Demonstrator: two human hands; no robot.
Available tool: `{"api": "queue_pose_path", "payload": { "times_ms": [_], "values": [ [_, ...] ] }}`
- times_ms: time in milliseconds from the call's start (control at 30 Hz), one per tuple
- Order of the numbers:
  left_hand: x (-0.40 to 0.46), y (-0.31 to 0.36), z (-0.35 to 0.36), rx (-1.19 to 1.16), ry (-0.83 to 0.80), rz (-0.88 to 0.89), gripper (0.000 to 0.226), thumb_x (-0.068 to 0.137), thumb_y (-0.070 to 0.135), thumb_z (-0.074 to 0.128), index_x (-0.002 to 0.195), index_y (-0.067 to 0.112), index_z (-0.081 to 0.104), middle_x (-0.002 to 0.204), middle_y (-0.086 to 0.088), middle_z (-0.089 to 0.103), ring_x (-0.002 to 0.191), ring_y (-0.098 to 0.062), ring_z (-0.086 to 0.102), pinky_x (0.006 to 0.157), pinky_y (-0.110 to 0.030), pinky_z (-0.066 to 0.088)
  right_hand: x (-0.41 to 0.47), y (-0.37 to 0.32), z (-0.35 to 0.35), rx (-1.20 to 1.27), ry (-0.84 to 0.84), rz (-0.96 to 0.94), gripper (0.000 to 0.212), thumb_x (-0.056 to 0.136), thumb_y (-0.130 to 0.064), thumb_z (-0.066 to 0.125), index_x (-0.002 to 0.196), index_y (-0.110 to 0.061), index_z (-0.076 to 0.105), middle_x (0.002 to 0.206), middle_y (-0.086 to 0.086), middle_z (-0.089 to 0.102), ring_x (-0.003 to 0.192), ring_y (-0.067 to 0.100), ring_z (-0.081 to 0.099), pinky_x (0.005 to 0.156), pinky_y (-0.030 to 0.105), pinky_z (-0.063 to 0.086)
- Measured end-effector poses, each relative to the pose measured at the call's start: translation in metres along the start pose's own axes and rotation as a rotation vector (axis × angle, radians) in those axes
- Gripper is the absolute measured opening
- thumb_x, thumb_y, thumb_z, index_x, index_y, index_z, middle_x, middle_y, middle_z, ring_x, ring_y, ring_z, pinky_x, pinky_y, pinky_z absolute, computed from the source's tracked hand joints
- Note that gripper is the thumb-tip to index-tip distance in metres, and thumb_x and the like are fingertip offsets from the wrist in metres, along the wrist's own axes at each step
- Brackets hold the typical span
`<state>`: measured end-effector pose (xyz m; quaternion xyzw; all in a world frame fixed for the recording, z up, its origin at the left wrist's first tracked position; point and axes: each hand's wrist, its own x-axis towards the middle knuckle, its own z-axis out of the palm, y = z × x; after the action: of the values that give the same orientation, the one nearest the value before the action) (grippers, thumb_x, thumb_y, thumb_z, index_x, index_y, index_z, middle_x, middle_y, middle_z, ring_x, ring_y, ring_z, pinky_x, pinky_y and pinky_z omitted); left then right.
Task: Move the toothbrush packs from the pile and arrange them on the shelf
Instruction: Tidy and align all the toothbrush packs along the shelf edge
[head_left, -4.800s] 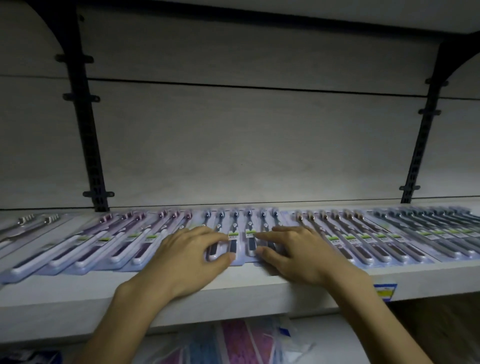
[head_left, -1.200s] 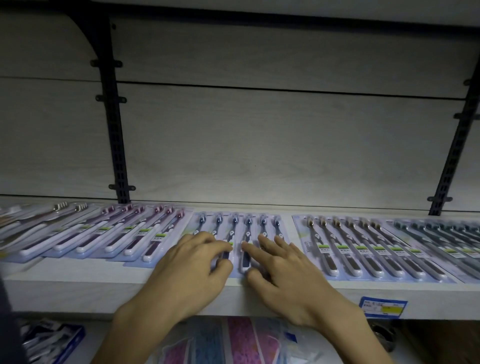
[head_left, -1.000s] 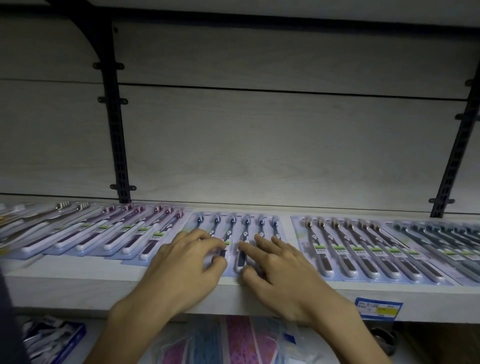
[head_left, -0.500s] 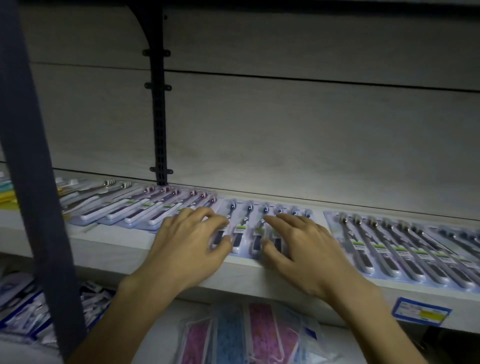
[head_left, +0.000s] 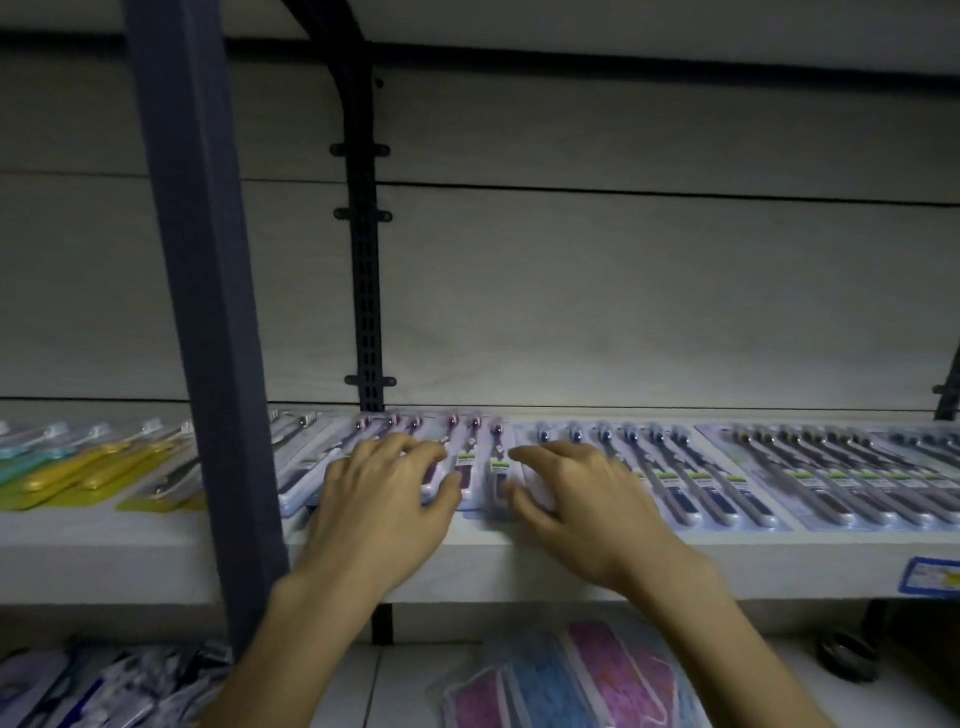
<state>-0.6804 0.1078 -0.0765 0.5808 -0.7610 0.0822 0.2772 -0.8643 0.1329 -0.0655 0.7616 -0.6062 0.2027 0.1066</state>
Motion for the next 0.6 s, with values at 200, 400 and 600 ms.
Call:
{"api": "queue_pose_path", "payload": {
  "times_ms": [200, 400, 600],
  "values": [
    [0.002, -0.014, 0.0, -0.018, -0.029, 0.015, 0.035, 0.092, 0.05, 0.039, 0.118, 0.035, 0.055, 0.124, 0.011, 0.054, 0.116, -0.016, 0.045, 0.099, -0.035, 0.033, 0.007, -0.023, 0.012, 0.028, -0.014, 0.052, 0.043, 0.095, -0.046, 0.042, 0.132, -0.027, 0.051, 0.129, 0.0, 0.058, 0.117, 0.024, 0.053, 0.095, 0.037, 0.044],
    [0.009, -0.023, 0.0, 0.012, -0.077, -0.118, 0.042, 0.092, 0.053, 0.037, 0.127, 0.035, 0.051, 0.138, 0.009, 0.047, 0.129, -0.02, 0.038, 0.111, -0.049, 0.016, 0.021, -0.023, 0.02, 0.051, -0.034, 0.038, 0.042, 0.093, -0.044, 0.044, 0.13, -0.026, 0.054, 0.126, 0.0, 0.059, 0.113, 0.027, 0.055, 0.09, 0.036, 0.045],
    [0.013, -0.029, -0.002, 0.022, -0.149, -0.194, 0.046, 0.093, 0.053, 0.032, 0.132, 0.034, 0.048, 0.14, 0.006, 0.044, 0.129, -0.02, 0.038, 0.103, -0.044, 0.028, 0.038, -0.025, 0.033, 0.093, -0.055, -0.021, 0.041, 0.093, -0.046, 0.039, 0.127, -0.031, 0.055, 0.127, -0.006, 0.057, 0.115, 0.023, 0.053, 0.095, 0.034, 0.043]
  ]
}}
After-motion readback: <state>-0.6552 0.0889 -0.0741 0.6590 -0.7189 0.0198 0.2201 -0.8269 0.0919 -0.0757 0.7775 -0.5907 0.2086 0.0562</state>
